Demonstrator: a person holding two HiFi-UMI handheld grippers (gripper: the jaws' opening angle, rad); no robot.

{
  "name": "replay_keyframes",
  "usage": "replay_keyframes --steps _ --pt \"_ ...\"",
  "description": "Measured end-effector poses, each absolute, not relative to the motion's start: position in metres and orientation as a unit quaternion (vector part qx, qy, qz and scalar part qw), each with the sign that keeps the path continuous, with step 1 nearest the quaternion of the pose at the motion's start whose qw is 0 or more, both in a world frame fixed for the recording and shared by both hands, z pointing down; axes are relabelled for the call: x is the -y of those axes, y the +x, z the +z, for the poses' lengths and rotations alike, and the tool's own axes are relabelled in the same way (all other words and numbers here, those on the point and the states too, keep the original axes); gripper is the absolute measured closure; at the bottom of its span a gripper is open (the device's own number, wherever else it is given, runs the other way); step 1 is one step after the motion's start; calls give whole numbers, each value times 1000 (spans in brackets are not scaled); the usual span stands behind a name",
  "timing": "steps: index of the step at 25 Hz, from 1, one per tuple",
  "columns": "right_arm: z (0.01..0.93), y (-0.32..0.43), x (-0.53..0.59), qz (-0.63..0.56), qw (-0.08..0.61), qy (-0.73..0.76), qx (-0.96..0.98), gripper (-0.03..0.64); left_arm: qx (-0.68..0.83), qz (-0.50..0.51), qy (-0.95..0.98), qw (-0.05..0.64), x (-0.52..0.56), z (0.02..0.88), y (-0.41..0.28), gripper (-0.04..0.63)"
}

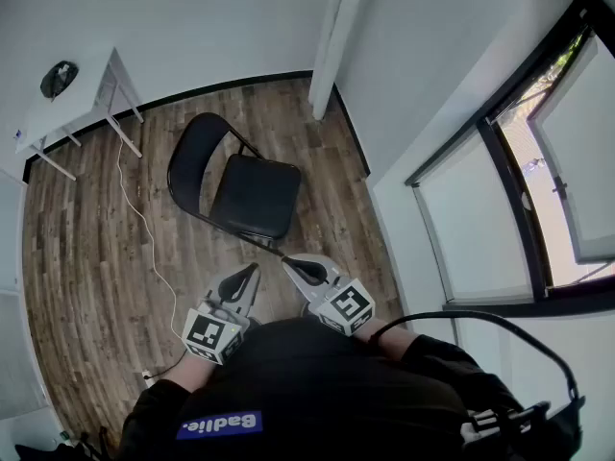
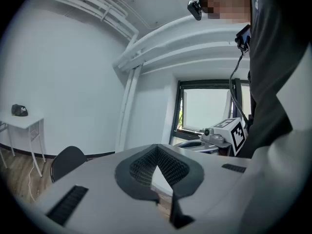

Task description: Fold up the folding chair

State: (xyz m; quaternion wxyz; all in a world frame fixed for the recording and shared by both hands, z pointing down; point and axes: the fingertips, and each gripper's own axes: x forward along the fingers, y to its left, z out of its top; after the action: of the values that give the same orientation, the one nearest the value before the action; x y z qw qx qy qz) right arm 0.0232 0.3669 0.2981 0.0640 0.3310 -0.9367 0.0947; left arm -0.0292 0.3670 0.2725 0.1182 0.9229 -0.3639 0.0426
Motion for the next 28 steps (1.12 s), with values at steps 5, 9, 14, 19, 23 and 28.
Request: replay_keyframes --steps 5,9,14,19,23,28 --pt "302 22 -364 101 63 332 936 617 366 44 922 118 -365 274 -31 592" --pt "303 22 -361 102 64 329 937 617 367 45 922 119 -361 275 -30 592" --pt "306 27 -357 108 60 328 937 615 369 45 920 121 -356 277 -25 592" --pt "304 49 -346 109 56 332 935 615 376 52 918 115 -349 274 -8 592" --pt "313 69 -334 114 56 320 939 615 395 52 910 111 -338 276 12 592" --pt "329 83 -324 129 62 309 940 615 411 53 904 109 -328 282 22 591"
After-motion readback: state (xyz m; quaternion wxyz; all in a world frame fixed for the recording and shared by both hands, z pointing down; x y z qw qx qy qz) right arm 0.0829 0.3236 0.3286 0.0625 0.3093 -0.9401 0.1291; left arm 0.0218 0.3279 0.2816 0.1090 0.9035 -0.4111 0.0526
